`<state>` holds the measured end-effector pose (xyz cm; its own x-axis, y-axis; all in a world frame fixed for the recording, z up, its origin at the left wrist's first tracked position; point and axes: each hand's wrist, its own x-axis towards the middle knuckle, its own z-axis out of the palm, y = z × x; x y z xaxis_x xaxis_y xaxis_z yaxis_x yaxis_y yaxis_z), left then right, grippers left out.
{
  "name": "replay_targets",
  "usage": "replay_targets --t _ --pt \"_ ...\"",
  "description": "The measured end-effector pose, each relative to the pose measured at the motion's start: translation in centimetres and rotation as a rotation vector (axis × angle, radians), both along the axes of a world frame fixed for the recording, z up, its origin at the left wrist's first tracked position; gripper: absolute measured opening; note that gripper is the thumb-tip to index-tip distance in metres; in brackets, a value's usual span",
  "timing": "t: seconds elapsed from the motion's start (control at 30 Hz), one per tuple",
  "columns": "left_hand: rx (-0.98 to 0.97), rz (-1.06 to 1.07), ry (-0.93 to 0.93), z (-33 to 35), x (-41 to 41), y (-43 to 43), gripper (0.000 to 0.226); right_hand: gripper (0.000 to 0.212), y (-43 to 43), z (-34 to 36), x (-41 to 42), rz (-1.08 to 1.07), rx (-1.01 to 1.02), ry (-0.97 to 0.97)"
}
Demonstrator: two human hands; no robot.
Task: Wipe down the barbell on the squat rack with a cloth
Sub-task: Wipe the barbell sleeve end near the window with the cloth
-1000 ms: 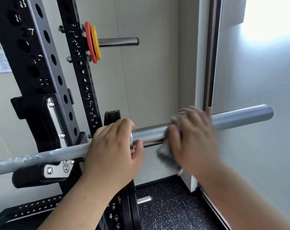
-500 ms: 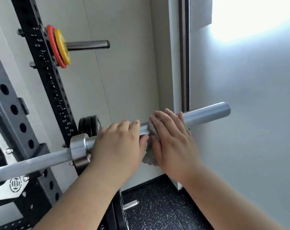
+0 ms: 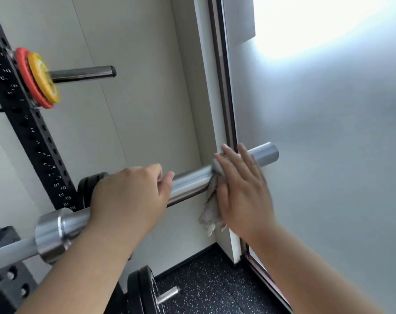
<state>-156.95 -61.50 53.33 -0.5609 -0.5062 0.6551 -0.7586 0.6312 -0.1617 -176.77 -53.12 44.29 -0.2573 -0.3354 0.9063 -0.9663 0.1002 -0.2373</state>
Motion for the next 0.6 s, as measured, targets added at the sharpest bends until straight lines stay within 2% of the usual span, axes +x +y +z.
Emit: replay_targets --t 0.13,0.2,0.3,0.37,0.47,0.53,0.6 --pt "-0.034 -0.051 -0.107 -2.1 -2.3 1.3 0.053 0.050 -0.1 1.8 -3.7 -0.111 -0.063 -0.225" --pt "-0.058 -0.007 -0.156 -2.6 -3.3 1.4 0.060 0.058 -0.5 1.1 -2.2 -0.050 -0.039 -0.197" --pt "-0.090 0.031 -0.163 -2.0 -4.2 1.4 0.056 0.050 -0.2 0.3 -3.4 -0.038 -0.049 -0.092" --pt "-0.041 0.017 -0.170 -1.2 -4.5 0.8 0.058 0.052 -0.1 1.1 -6.5 -0.085 -0.103 -0.236" --pt "0.128 0.007 -0.169 0.0 -5.0 -0.3 0.066 0.057 -0.3 1.8 -8.0 0.014 -0.178 -0.519" --pt "0.242 0.011 -0.171 0.5 -5.4 -0.9 0.070 0.064 -0.7 1.1 -6.2 0.085 -0.209 -0.589" --pt "0.273 -0.004 -0.157 0.6 -5.5 -1.3 0.071 0.065 -0.9 -0.1 -4.2 0.085 -0.201 -0.577"
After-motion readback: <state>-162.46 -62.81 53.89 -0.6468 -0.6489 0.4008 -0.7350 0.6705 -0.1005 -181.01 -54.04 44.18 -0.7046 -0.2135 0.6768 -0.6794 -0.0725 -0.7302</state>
